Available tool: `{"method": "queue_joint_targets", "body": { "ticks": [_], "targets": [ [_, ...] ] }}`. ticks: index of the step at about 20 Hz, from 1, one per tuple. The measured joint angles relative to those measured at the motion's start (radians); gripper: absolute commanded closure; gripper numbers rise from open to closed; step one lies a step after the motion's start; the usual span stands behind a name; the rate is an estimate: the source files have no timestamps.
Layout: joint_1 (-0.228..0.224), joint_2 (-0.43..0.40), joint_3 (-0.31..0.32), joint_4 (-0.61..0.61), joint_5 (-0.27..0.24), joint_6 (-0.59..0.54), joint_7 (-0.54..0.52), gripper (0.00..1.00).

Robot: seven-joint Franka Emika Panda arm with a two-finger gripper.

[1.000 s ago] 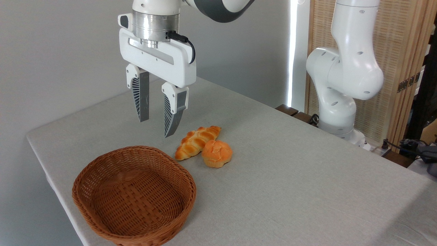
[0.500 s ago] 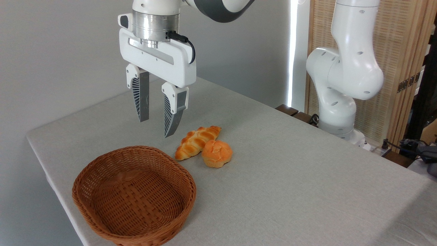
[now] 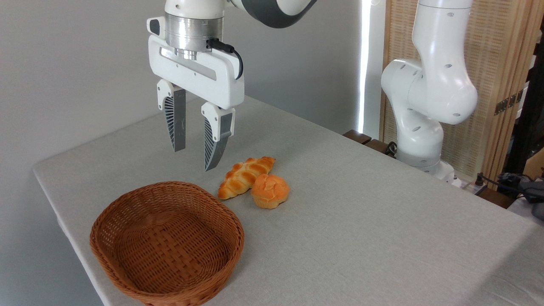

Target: Put bread into the basket

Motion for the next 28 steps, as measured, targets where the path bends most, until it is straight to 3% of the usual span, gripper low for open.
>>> {"method": "queue_joint_targets", "body": {
  "ticks": [28],
  "targets": [
    [0.001,0.001,0.01,-0.008,0.0,-0.038,0.024,0.0]
  ]
}}
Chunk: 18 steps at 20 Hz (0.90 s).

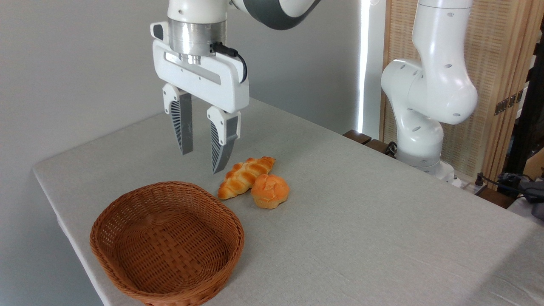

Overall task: Put bread into the basket
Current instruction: 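Lower the gripper down onto the round orange bun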

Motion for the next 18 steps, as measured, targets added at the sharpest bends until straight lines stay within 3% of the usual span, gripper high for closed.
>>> {"method": "queue_joint_targets", "body": {
  "ticks": [5,11,15,18],
  "targets": [
    [0.0,-0.039,0.001,-0.101,0.0,-0.013,0.025,0.0],
    [-0.013,-0.097,-0.003,-0.271,0.0,-0.021,0.186,0.0],
    [-0.013,-0.1,-0.003,-0.318,0.0,-0.069,0.326,0.0],
    [-0.015,-0.1,-0.004,-0.329,0.0,-0.096,0.352,0.0]
  ]
}}
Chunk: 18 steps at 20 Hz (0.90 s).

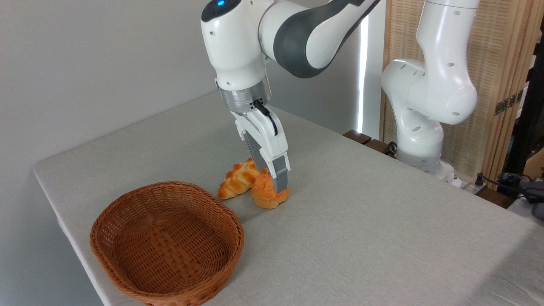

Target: Put bread into the basket

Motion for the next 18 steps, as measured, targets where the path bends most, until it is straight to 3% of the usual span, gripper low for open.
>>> {"method": "queue_joint_targets", "body": {
  "ticks": [5,13,18],
  "targets": [
    [-0.034,0.005,-0.002,-0.027,0.0,-0.004,0.001,0.0],
    [-0.038,0.018,-0.003,-0.028,0.002,0.042,0.001,0.0],
    [-0.038,0.025,-0.003,-0.028,0.044,0.08,0.002,0.0]
  ]
}}
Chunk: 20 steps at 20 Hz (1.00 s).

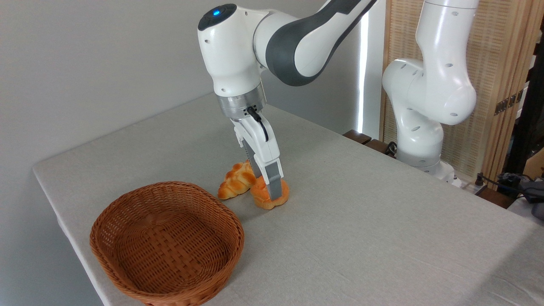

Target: Put bread into the basket

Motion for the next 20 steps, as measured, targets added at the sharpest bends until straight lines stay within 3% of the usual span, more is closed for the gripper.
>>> {"method": "queue_joint_targets", "body": {
  "ticks": [11,13,17,20],
  "targets": [
    [-0.016,0.028,-0.003,0.0,0.001,0.001,0.001,0.0],
    [-0.019,0.032,-0.003,0.0,0.001,0.002,0.001,0.09],
    [-0.02,0.036,-0.003,0.0,0.002,0.002,0.001,0.46],
    [-0.02,0.036,-0.003,0.0,0.002,0.002,0.001,0.56]
  ]
}}
